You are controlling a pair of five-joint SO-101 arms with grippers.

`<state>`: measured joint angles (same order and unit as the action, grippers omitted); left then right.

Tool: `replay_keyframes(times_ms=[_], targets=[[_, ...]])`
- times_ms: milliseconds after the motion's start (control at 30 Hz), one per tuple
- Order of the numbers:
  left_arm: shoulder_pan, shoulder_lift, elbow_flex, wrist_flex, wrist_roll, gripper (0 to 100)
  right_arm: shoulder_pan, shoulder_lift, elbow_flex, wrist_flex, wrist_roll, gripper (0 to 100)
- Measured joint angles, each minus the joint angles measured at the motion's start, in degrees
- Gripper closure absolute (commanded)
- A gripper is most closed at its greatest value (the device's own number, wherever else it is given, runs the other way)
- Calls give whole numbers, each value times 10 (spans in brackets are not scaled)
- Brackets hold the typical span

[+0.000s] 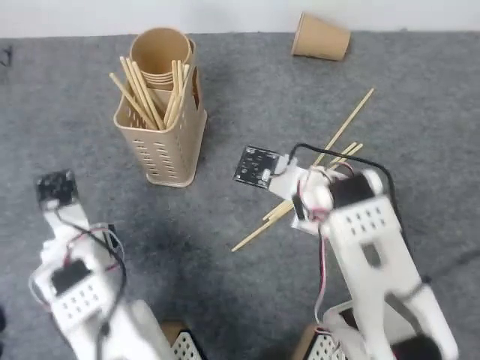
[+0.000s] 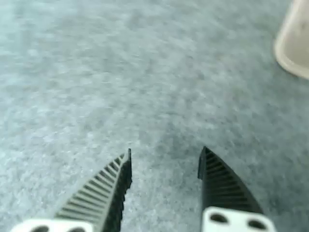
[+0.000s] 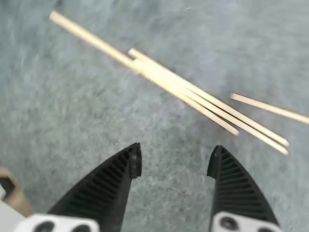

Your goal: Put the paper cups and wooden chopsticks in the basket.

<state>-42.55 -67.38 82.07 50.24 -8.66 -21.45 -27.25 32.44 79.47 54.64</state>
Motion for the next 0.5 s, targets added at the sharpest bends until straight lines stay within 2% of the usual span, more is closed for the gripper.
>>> replay_keyframes(times_ms=[100, 233, 500], targets=[[2, -152, 55, 33, 4, 791, -3, 76, -17, 3, 76, 768], [17, -334, 83, 119, 4, 791, -2, 160, -51, 4, 160, 768], [18, -297, 84, 93, 4, 791, 4, 287, -137, 14, 283, 768]])
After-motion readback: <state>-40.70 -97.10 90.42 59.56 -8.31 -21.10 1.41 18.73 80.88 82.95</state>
